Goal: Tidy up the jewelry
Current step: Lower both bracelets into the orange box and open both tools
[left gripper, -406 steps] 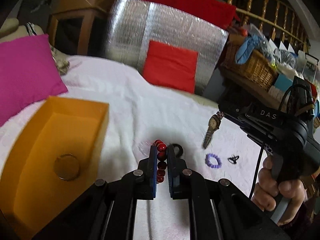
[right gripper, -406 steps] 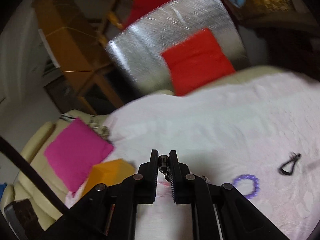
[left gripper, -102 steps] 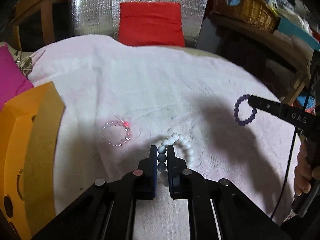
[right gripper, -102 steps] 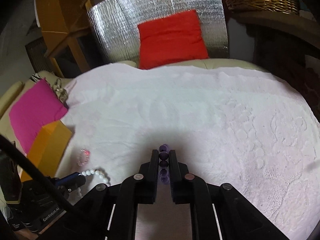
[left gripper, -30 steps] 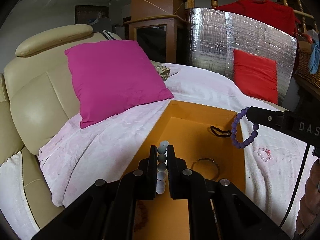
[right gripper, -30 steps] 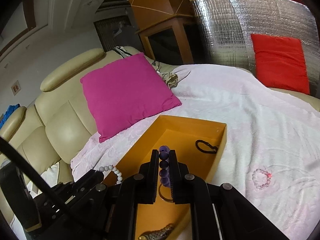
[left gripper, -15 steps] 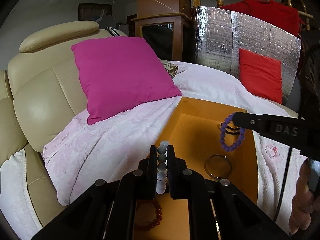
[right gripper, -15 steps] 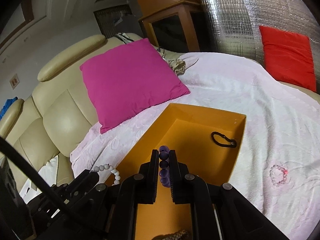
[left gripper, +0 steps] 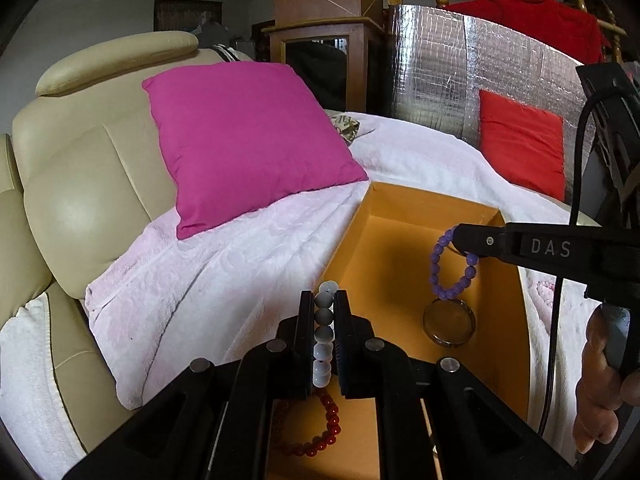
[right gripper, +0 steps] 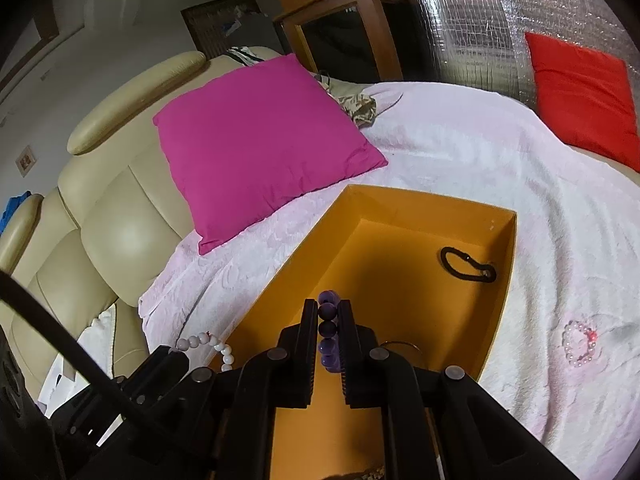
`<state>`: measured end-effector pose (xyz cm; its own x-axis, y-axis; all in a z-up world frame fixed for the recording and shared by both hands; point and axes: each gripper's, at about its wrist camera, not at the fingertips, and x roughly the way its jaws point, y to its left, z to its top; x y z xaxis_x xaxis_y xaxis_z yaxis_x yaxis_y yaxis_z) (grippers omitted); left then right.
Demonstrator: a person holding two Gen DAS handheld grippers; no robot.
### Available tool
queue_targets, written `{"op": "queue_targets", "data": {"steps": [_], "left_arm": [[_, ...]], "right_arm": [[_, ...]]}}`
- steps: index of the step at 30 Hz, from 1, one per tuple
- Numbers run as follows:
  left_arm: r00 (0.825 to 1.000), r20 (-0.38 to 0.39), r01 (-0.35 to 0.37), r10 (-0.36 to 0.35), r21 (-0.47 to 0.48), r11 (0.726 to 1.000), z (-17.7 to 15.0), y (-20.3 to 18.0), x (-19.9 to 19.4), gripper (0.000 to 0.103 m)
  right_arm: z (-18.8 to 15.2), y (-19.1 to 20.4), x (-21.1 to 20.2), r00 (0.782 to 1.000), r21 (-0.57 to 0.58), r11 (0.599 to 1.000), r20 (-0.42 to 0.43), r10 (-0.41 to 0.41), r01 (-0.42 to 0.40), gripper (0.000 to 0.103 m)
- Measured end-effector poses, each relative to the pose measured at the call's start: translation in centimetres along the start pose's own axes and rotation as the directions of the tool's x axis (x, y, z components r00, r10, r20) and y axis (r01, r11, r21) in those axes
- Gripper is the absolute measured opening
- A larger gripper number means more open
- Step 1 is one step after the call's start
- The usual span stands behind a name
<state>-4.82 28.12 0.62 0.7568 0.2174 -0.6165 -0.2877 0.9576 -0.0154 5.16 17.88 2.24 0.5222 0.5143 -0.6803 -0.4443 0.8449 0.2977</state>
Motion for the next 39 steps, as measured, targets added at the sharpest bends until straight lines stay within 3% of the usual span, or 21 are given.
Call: {"op": "queue_targets", "data": {"steps": [39], "left_arm": [[0.998, -0.043, -0.034, 0.037, 0.079, 0.996, -0.6, -1.3, 1.4, 0.01]], "right_arm": [[-1.6, -1.4, 2.2, 0.994, 0.067, 0.997, -0.09, 0.054, -0.048, 0.011]]}}
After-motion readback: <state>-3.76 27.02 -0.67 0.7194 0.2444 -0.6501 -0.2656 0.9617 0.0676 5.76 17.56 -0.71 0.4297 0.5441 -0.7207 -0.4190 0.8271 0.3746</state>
